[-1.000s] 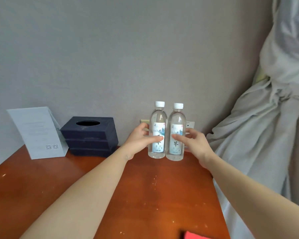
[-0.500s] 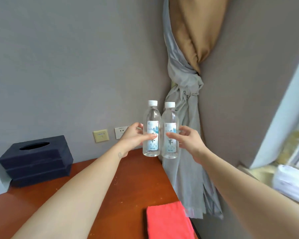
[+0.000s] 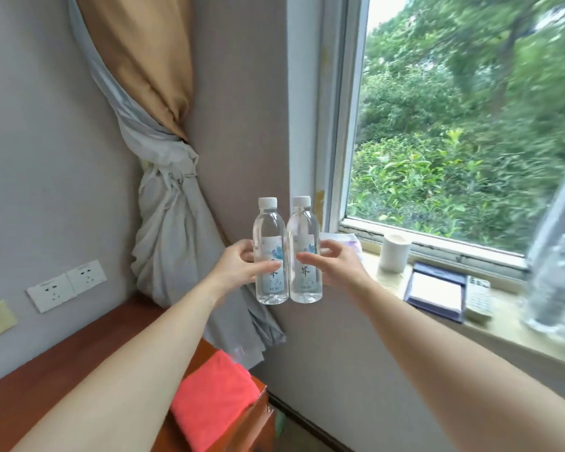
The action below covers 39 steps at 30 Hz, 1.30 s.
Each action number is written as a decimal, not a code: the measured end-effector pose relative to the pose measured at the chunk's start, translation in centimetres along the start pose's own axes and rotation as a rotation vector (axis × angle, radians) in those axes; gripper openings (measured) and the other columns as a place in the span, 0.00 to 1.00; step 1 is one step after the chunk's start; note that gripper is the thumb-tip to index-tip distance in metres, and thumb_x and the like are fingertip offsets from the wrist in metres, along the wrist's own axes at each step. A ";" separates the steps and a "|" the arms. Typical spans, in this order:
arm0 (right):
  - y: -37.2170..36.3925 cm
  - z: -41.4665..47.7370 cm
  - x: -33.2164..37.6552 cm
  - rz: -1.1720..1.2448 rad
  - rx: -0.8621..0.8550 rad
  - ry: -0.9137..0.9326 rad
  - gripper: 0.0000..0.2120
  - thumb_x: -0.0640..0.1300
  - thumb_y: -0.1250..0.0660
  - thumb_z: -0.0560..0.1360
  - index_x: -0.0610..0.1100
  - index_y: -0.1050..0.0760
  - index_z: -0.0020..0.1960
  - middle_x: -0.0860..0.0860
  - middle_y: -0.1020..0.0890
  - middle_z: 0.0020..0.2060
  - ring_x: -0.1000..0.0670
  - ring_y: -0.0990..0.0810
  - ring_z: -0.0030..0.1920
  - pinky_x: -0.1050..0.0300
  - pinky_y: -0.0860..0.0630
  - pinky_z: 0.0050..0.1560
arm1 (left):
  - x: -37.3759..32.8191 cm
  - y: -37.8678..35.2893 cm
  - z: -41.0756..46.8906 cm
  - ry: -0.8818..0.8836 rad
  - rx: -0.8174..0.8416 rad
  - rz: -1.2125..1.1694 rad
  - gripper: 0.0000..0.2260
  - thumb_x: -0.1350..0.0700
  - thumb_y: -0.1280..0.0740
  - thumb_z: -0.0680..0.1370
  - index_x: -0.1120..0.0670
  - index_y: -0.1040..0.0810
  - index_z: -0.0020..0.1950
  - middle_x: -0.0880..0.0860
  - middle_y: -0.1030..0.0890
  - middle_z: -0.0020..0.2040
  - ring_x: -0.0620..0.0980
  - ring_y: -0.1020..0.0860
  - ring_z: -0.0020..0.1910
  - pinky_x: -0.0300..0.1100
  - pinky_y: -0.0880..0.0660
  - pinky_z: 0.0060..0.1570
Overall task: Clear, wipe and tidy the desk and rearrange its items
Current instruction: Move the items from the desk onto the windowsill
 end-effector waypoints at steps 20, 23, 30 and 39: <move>37.5 -19.2 -11.4 -0.138 -0.688 -0.234 0.25 0.55 0.20 0.64 0.49 0.21 0.57 0.49 0.17 0.48 0.49 0.19 0.52 0.55 0.26 0.51 | -11.3 -42.5 -0.1 -0.306 0.627 0.073 0.27 0.54 0.20 0.68 0.49 0.28 0.63 0.47 0.20 0.54 0.43 0.23 0.56 0.35 0.26 0.47; 40.0 -19.5 -12.9 -0.139 -0.686 -0.220 0.16 0.49 0.21 0.66 0.51 0.21 0.52 0.51 0.18 0.45 0.52 0.19 0.50 0.59 0.27 0.46 | -11.3 -45.9 0.3 -0.342 0.616 0.090 0.26 0.55 0.20 0.68 0.47 0.27 0.61 0.48 0.20 0.54 0.41 0.24 0.54 0.34 0.27 0.46; 43.3 -18.3 -17.9 -0.120 -0.641 -0.222 0.22 0.45 0.20 0.66 0.54 0.22 0.57 0.51 0.17 0.50 0.52 0.18 0.51 0.49 0.22 0.56 | -9.0 -50.2 1.7 -0.307 0.551 0.127 0.30 0.50 0.19 0.64 0.43 0.26 0.63 0.45 0.22 0.55 0.43 0.21 0.54 0.48 0.23 0.58; 45.2 -16.7 -21.4 -0.136 -0.584 -0.257 0.19 0.40 0.21 0.67 0.53 0.23 0.53 0.52 0.17 0.50 0.50 0.18 0.53 0.48 0.22 0.58 | -7.8 -53.7 2.5 -0.263 0.549 0.168 0.27 0.55 0.20 0.68 0.46 0.30 0.62 0.47 0.23 0.56 0.46 0.20 0.52 0.44 0.24 0.52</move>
Point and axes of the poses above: each hand's wrist, its own z-axis towards the middle knuckle, its own y-axis out of the back of the hand, x = y × z, the point moved 9 cm from there along z, towards the middle knuckle
